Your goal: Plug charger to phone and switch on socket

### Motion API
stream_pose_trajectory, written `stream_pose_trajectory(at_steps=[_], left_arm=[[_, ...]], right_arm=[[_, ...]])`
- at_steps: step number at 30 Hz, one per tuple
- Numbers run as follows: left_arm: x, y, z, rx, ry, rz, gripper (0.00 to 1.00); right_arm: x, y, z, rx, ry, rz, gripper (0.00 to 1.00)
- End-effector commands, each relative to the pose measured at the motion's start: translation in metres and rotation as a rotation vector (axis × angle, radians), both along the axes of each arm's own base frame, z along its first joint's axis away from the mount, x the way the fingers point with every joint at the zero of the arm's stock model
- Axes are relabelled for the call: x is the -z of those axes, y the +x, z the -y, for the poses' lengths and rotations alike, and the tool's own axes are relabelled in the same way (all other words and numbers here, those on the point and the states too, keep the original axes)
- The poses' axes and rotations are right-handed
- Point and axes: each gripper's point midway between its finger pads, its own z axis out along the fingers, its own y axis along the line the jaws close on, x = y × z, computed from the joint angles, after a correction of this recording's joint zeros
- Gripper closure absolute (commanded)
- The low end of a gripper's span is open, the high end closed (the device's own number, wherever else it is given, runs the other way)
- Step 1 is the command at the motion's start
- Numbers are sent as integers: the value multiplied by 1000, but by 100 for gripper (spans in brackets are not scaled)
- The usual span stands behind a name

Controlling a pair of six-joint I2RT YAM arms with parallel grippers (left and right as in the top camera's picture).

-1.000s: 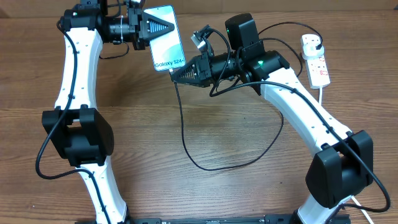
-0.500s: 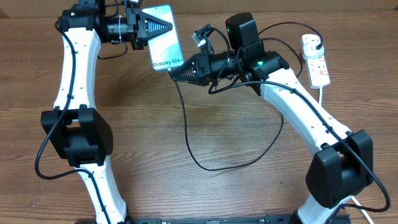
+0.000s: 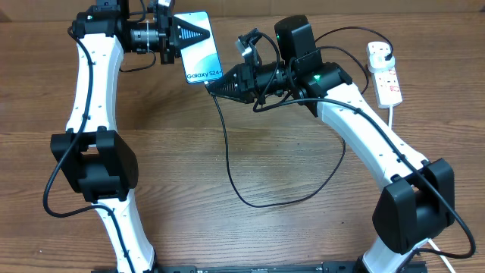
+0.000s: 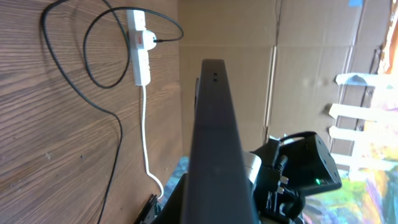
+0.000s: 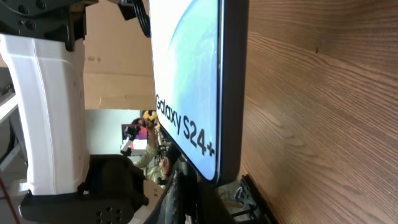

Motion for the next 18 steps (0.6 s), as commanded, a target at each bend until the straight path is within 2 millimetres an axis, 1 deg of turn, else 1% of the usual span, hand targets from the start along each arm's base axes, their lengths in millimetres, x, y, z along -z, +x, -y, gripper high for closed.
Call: stream_pose_trajectory(at_steps=[1,5,10,15,18], left_arm=[[-17,-17,23,61,-62,-60,95],[-20,-16,23,72,-76,-25,96],[-47,-20,24,154,-191,141,96],[-47,-19,24,151,-192,120,96],[-47,-19,24,148,-194,87,96]], right_arm=[[9,30,7,145,-63,34,96],[9,30,7,146,-65,35,96],[4,22,4,78,-34,86,96],[-2,14,3,13,0,143,96],[-3,14,2,10,5,155,96]])
